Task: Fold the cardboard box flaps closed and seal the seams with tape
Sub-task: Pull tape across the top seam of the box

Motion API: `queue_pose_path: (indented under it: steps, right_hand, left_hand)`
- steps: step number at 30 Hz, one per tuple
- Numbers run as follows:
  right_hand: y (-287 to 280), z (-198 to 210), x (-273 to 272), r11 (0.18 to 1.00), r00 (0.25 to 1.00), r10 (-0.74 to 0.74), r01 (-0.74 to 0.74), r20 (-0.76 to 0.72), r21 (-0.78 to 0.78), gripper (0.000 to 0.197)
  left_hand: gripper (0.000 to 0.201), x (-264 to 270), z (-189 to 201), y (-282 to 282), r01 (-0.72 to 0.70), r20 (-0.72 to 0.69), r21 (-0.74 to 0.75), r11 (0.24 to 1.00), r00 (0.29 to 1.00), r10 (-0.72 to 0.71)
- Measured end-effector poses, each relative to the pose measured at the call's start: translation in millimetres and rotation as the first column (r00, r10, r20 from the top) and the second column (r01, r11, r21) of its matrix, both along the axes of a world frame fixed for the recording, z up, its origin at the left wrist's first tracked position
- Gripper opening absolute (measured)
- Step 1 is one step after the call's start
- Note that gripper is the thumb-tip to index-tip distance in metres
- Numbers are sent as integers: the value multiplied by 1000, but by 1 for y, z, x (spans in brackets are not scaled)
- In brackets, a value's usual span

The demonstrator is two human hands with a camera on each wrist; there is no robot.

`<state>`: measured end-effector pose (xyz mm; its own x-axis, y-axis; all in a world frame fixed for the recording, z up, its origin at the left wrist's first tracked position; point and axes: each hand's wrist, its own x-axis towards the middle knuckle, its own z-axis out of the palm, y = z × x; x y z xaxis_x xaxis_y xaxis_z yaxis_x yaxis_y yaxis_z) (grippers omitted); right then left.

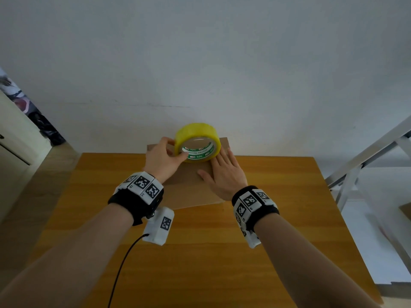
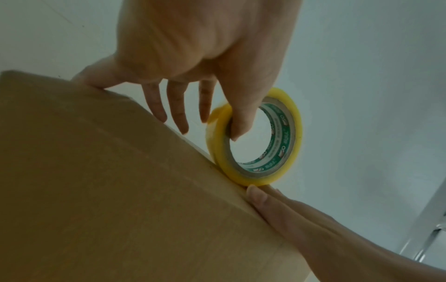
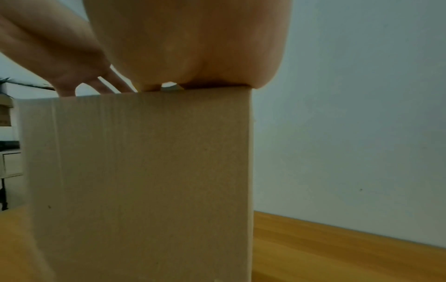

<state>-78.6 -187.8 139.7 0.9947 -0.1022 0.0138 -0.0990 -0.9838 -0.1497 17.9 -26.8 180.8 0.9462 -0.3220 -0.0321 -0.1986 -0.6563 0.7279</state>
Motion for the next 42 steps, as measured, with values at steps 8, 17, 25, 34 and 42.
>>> queue_pose_path:
  steps: [8,17,25,34,42]
  right_hand:
    - [-11,2,0,999,996,13,-10,-84,36,109]
    - [-3,8,6,998,993,-13,20,-116,58,108]
    - [6,4,12,996,997,53,-49,-56,73,107]
    - [5,5,13,997,992,75,-77,-105,-11,116]
    - [-1,5,11,997,991,71,-71,-109,3,112]
  left_hand:
    - [45,10,-4,6,-106,-30,-56,993,994,104]
    - [37,12,-1,19,-139,-45,-101,985,990,135]
    - [36,10,7,15,-96,-2,5,995,995,96]
    - [36,8,0,10,-27,22,87,996,999,25]
    - [20,17,6,31,-138,-43,-181,974,990,133]
